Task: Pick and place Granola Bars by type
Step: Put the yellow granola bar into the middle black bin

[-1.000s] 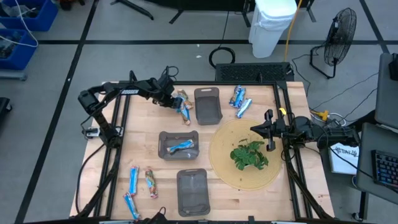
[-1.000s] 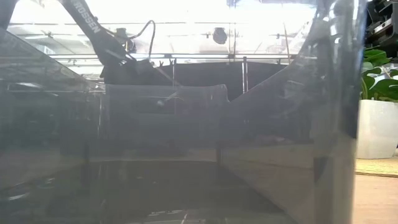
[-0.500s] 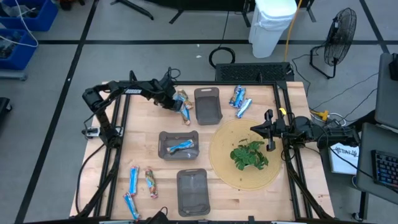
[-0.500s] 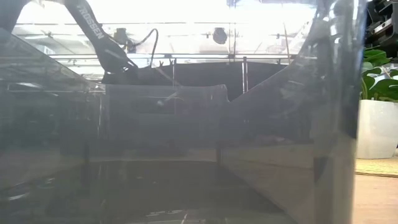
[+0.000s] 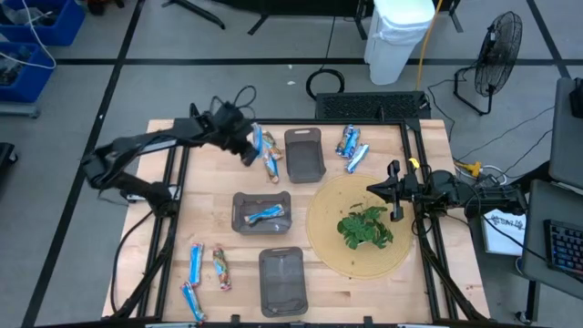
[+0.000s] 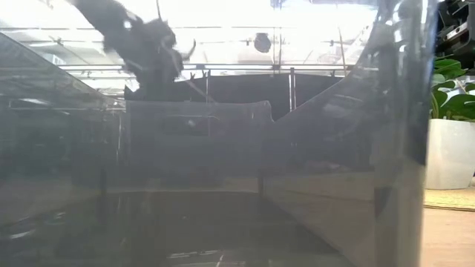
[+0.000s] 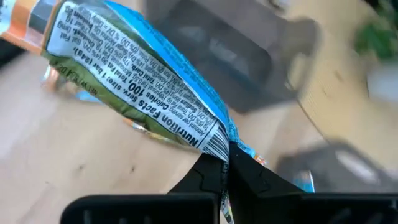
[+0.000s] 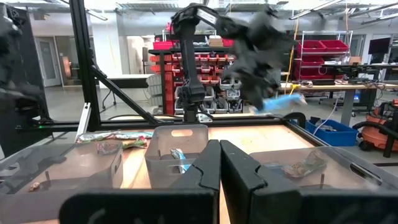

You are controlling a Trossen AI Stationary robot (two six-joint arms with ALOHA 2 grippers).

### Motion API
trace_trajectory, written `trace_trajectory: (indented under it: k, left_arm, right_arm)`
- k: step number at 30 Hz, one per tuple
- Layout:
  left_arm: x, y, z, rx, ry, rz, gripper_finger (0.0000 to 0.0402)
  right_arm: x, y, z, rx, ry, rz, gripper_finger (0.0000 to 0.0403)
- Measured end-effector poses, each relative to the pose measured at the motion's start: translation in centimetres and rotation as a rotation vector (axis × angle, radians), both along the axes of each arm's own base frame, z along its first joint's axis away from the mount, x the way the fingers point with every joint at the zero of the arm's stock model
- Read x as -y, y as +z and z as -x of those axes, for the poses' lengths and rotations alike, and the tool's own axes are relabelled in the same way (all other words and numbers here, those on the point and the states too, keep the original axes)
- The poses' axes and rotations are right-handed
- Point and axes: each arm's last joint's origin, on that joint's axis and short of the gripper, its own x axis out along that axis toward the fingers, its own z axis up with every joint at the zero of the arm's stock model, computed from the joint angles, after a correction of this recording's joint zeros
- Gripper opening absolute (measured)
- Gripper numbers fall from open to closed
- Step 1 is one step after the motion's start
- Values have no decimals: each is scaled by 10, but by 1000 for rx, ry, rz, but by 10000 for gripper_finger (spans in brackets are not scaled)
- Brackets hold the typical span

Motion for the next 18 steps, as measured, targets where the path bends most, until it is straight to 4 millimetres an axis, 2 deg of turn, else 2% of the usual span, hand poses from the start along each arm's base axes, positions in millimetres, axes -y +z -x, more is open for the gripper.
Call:
trace_trajectory:
  k: [4, 9, 13, 18]
  left_arm:
    - [44, 25, 8, -43, -163, -216, 9]
    - [99, 42, 11, -28, -378, -381, 9]
    - [134, 43, 8, -12, -510, -424, 11]
    - [162, 30, 1, -87, -596, -428, 12]
  right_arm:
    - [0, 0, 0, 0, 0, 0, 0]
    - [0, 0, 0, -1, 0, 0, 0]
    - [0, 0, 0, 0, 0, 0, 0]
    - [0, 0, 0, 0, 0, 0, 0]
